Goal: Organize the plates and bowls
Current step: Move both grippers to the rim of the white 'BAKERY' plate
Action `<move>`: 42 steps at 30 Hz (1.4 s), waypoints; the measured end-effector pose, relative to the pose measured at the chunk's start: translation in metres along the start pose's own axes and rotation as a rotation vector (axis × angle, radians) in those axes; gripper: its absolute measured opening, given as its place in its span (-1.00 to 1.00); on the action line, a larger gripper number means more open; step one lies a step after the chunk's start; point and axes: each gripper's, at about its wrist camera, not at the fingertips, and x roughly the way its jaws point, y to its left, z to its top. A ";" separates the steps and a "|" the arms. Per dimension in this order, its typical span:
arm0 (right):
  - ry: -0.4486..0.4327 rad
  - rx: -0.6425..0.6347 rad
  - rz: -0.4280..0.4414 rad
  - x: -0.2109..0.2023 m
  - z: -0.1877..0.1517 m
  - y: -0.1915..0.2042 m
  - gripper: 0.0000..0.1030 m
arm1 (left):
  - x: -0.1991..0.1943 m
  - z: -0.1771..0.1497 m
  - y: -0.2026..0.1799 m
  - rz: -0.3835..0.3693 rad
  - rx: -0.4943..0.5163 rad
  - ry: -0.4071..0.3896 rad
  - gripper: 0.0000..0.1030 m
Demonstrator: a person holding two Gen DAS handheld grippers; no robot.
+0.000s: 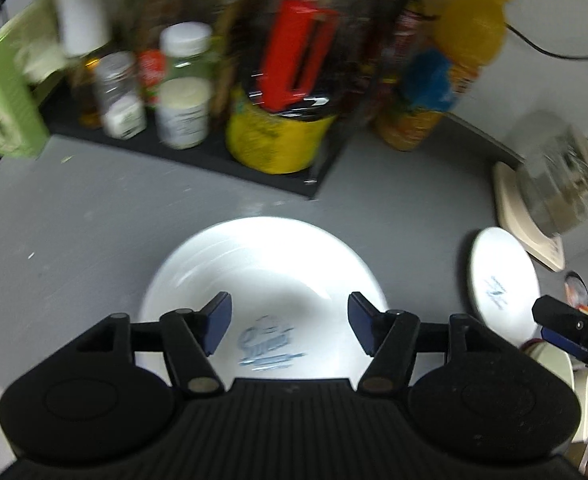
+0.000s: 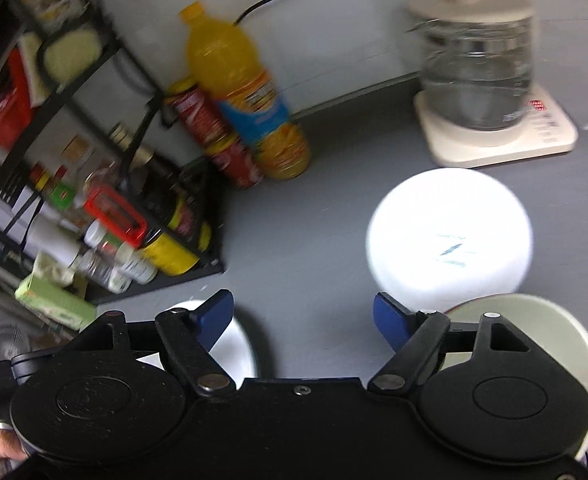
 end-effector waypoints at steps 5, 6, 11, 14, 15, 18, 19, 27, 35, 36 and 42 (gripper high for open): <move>-0.023 0.056 -0.048 -0.007 0.003 -0.024 0.54 | 0.010 0.006 -0.031 -0.044 0.060 0.005 0.33; -0.026 0.066 -0.056 -0.009 0.003 -0.028 0.54 | 0.012 0.007 -0.038 -0.049 0.077 0.008 0.35; -0.044 0.113 -0.093 -0.015 0.005 -0.050 0.59 | 0.024 0.011 -0.070 -0.080 0.148 0.023 0.37; -0.053 0.145 -0.116 -0.018 0.005 -0.065 0.61 | 0.032 0.012 -0.087 -0.102 0.188 0.042 0.38; -0.055 0.154 -0.121 -0.018 0.005 -0.069 0.61 | 0.035 0.012 -0.093 -0.110 0.201 0.048 0.38; -0.059 0.177 -0.144 -0.018 0.004 -0.081 0.61 | 0.042 0.013 -0.110 -0.118 0.242 0.058 0.38; -0.058 0.191 -0.151 -0.017 0.004 -0.087 0.61 | 0.045 0.014 -0.115 -0.122 0.254 0.062 0.38; -0.037 0.287 -0.183 -0.008 0.004 -0.124 0.55 | 0.075 0.020 -0.158 -0.164 0.346 0.111 0.38; 0.008 0.378 -0.172 0.015 0.011 -0.156 0.05 | 0.110 0.023 -0.190 -0.174 0.401 0.180 0.38; 0.012 0.383 -0.172 0.018 0.012 -0.157 0.02 | 0.115 0.024 -0.192 -0.175 0.400 0.188 0.38; 0.053 0.407 -0.179 0.035 0.023 -0.173 -0.15 | 0.140 0.030 -0.206 -0.179 0.425 0.215 0.36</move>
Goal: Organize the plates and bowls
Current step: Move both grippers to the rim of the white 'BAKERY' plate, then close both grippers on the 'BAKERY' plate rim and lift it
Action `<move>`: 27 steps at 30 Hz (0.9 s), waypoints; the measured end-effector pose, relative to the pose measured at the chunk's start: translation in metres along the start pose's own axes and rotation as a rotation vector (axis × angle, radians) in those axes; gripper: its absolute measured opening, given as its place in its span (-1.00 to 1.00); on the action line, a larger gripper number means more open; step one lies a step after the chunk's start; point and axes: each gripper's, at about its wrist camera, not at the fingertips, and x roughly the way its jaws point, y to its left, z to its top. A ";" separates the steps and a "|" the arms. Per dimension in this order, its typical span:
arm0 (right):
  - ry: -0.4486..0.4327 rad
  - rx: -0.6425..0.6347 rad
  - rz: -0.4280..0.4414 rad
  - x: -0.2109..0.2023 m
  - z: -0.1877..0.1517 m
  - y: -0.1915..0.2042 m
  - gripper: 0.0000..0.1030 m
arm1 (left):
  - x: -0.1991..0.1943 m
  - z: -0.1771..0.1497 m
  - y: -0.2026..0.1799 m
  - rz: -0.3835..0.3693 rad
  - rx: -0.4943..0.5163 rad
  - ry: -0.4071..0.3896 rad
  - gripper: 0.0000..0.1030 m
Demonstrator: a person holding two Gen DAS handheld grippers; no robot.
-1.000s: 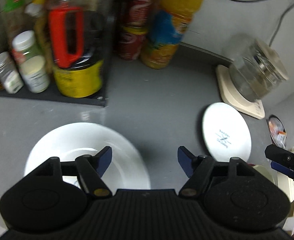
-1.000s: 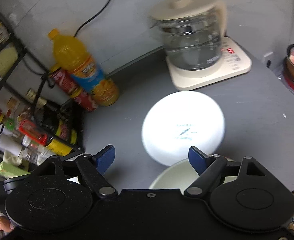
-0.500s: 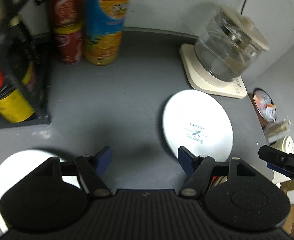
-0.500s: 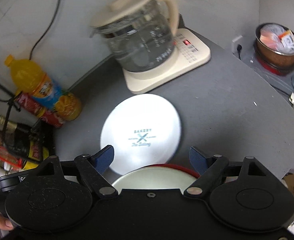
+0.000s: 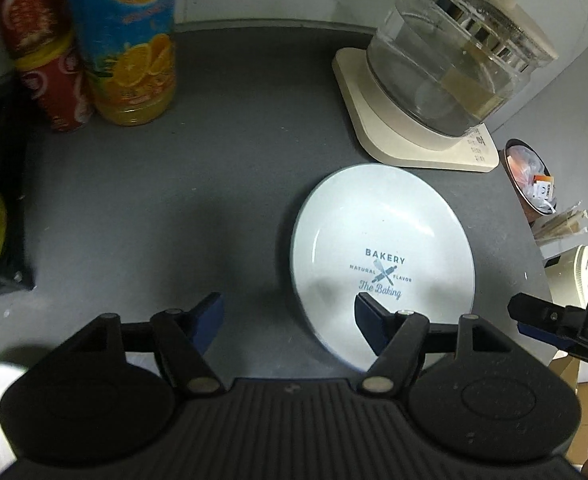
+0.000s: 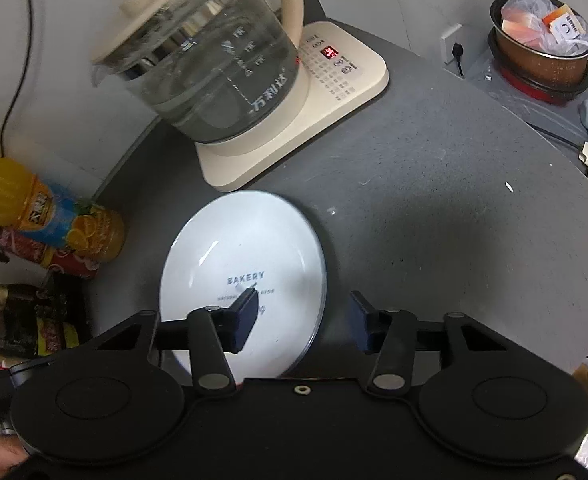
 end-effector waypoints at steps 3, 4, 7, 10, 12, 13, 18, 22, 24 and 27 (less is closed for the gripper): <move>0.031 0.010 -0.003 0.011 0.008 -0.005 -0.23 | 0.012 0.006 0.002 -0.009 -0.002 0.028 0.30; 0.039 0.009 -0.003 0.015 0.010 -0.006 -0.28 | 0.016 0.008 0.003 -0.009 -0.003 0.037 0.25; 0.053 0.008 -0.012 0.023 0.015 -0.009 -0.41 | 0.026 0.011 0.004 -0.014 -0.002 0.062 0.12; 0.070 0.011 -0.013 0.032 0.019 -0.011 -0.46 | 0.034 0.012 0.005 -0.021 -0.008 0.087 -0.08; 0.088 0.009 -0.014 0.038 0.019 -0.011 -0.47 | 0.040 0.013 0.006 -0.028 -0.015 0.102 -0.17; 0.098 0.006 -0.010 0.041 0.019 -0.011 -0.48 | 0.043 0.013 0.007 -0.031 -0.019 0.109 -0.23; 0.135 -0.005 -0.012 0.051 0.022 -0.010 -0.51 | 0.057 0.016 0.011 -0.043 -0.049 0.133 -0.41; 0.163 -0.011 0.000 0.058 0.024 -0.009 -0.53 | 0.058 0.018 0.008 -0.044 -0.044 0.124 -0.49; 0.173 -0.011 -0.010 0.062 0.023 -0.010 -0.62 | 0.059 0.018 0.009 -0.062 -0.061 0.126 -0.61; 0.176 0.012 0.008 0.064 0.024 -0.014 -0.68 | 0.060 0.018 0.011 -0.083 -0.087 0.125 -0.69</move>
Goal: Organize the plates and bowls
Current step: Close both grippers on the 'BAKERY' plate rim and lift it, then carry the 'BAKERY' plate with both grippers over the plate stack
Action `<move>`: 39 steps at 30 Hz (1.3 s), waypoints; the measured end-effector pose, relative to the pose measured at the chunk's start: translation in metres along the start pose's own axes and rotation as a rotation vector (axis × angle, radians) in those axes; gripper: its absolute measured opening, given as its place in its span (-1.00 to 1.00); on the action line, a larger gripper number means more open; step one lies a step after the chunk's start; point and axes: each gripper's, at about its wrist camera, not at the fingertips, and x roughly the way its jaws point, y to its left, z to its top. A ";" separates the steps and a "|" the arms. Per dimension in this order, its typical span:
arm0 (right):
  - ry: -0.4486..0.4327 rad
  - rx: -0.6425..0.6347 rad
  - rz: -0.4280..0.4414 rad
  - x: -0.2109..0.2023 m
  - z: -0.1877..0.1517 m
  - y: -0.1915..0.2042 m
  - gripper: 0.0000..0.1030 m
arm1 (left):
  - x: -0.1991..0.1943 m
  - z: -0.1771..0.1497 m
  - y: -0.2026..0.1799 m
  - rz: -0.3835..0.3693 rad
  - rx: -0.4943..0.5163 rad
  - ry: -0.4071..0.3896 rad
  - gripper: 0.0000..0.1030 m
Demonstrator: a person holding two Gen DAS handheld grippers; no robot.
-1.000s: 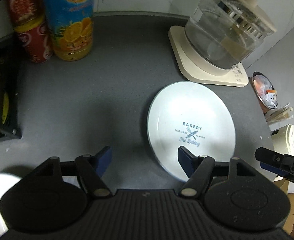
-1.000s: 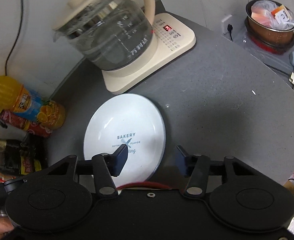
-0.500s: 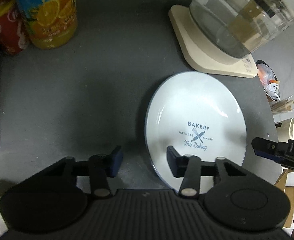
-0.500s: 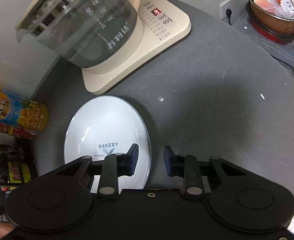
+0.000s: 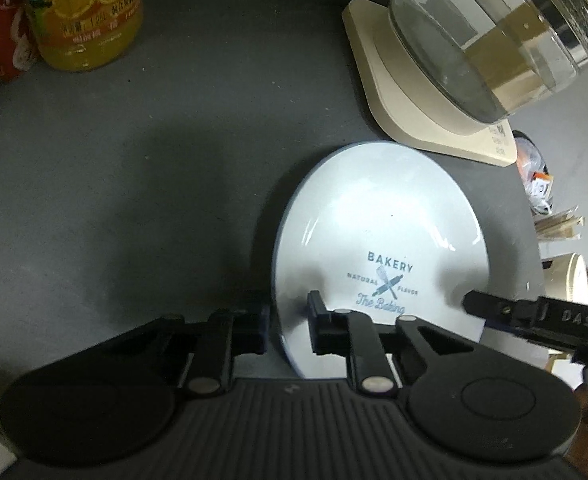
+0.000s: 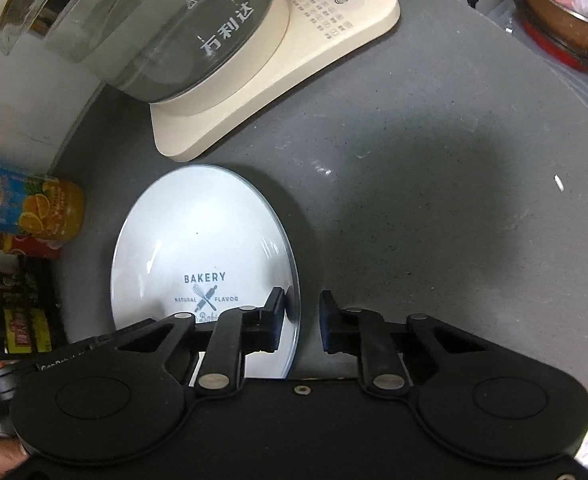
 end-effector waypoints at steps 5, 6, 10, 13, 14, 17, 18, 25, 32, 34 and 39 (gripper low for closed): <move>-0.001 -0.001 0.024 0.001 -0.001 0.000 -0.84 | -0.001 -0.001 0.002 -0.008 -0.035 -0.012 -0.71; -0.005 -0.001 0.025 0.000 -0.001 -0.001 -0.84 | -0.001 -0.001 0.002 -0.009 -0.041 -0.012 -0.72; -0.041 0.008 0.056 -0.011 -0.004 -0.002 -0.85 | -0.005 -0.003 0.006 -0.020 -0.068 0.001 -0.76; -0.065 0.008 0.096 -0.022 -0.005 -0.003 -0.86 | -0.013 -0.005 0.006 -0.036 -0.069 -0.019 -0.80; -0.073 0.007 0.105 -0.025 -0.006 -0.002 -0.86 | -0.018 -0.005 0.006 -0.041 -0.070 -0.030 -0.81; -0.092 -0.017 0.106 -0.033 -0.007 0.004 -0.86 | -0.031 -0.006 0.008 -0.051 -0.075 -0.064 -0.84; -0.104 -0.027 0.112 -0.036 -0.007 0.006 -0.86 | -0.033 -0.005 0.006 -0.055 -0.076 -0.072 -0.85; -0.140 -0.080 0.131 -0.054 -0.012 0.020 -0.85 | -0.062 -0.010 0.006 -0.070 -0.072 -0.133 -0.85; -0.163 -0.150 0.151 -0.071 -0.024 0.037 -0.85 | -0.089 -0.021 0.013 -0.086 -0.103 -0.176 -0.85; -0.167 -0.174 0.161 -0.075 -0.029 0.043 -0.85 | -0.097 -0.027 0.016 -0.086 -0.109 -0.189 -0.85; -0.161 -0.216 0.197 -0.076 -0.039 0.059 -0.85 | -0.113 -0.044 0.022 -0.079 -0.150 -0.222 -0.85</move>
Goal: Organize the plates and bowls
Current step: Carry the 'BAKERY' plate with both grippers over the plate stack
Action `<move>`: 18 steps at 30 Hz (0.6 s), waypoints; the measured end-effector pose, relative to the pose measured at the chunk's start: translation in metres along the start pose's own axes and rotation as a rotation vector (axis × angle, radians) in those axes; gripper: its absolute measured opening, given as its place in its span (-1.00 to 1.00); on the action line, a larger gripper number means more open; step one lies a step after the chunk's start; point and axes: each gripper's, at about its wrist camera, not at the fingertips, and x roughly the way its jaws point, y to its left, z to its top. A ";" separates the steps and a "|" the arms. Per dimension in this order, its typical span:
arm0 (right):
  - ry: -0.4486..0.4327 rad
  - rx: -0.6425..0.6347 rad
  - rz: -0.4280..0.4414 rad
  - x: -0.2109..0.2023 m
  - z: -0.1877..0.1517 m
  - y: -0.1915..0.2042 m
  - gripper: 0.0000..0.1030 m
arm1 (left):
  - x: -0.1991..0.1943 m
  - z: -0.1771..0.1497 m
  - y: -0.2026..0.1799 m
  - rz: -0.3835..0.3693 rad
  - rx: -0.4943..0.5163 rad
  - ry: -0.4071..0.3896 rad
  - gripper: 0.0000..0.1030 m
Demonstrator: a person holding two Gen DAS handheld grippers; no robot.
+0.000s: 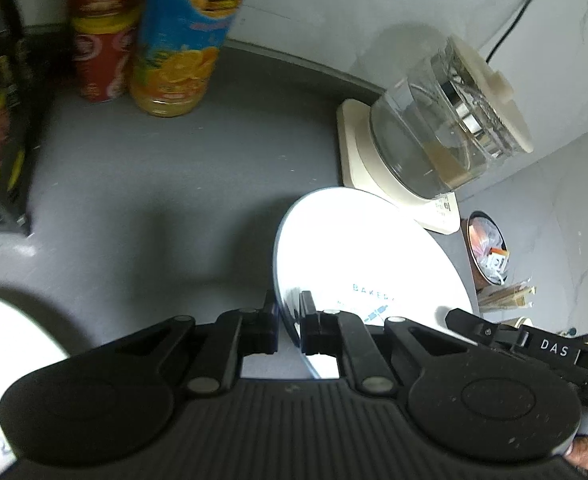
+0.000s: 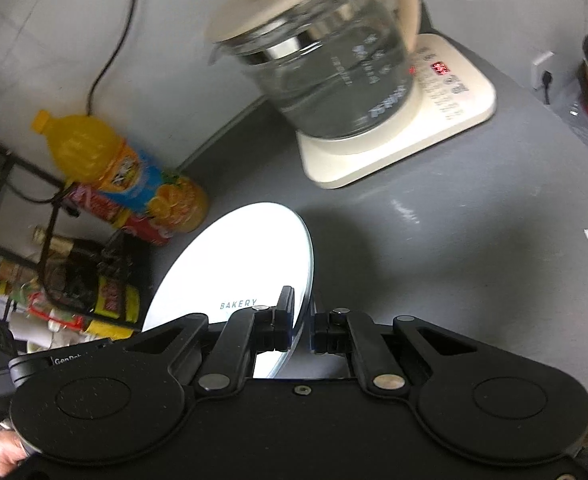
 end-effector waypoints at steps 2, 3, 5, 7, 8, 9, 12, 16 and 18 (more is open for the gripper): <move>0.009 -0.016 0.019 0.002 -0.005 0.007 -0.85 | -0.008 -0.004 0.004 0.008 -0.019 -0.014 -0.84; 0.013 -0.023 0.029 0.003 -0.008 0.010 -0.85 | -0.013 -0.006 0.006 0.013 -0.027 -0.021 -0.84; 0.024 -0.036 0.048 0.006 -0.014 0.018 -0.85 | -0.023 -0.012 0.011 0.025 -0.038 -0.036 -0.84; 0.037 -0.053 0.063 0.009 -0.021 0.028 -0.85 | -0.031 -0.016 0.018 0.038 -0.053 -0.050 -0.84; 0.043 -0.062 0.069 0.011 -0.024 0.032 -0.84 | -0.037 -0.019 0.022 0.045 -0.062 -0.058 -0.84; 0.049 -0.069 0.075 0.012 -0.027 0.036 -0.84 | -0.041 -0.022 0.026 0.051 -0.071 -0.065 -0.85; 0.071 -0.094 0.091 0.016 -0.036 0.049 -0.84 | -0.056 -0.034 0.041 0.070 -0.100 -0.082 -0.85; 0.101 -0.131 0.110 0.020 -0.048 0.068 -0.84 | -0.074 -0.051 0.061 0.092 -0.134 -0.102 -0.85; 0.117 -0.157 0.119 0.023 -0.054 0.079 -0.83 | -0.082 -0.057 0.070 0.101 -0.150 -0.112 -0.85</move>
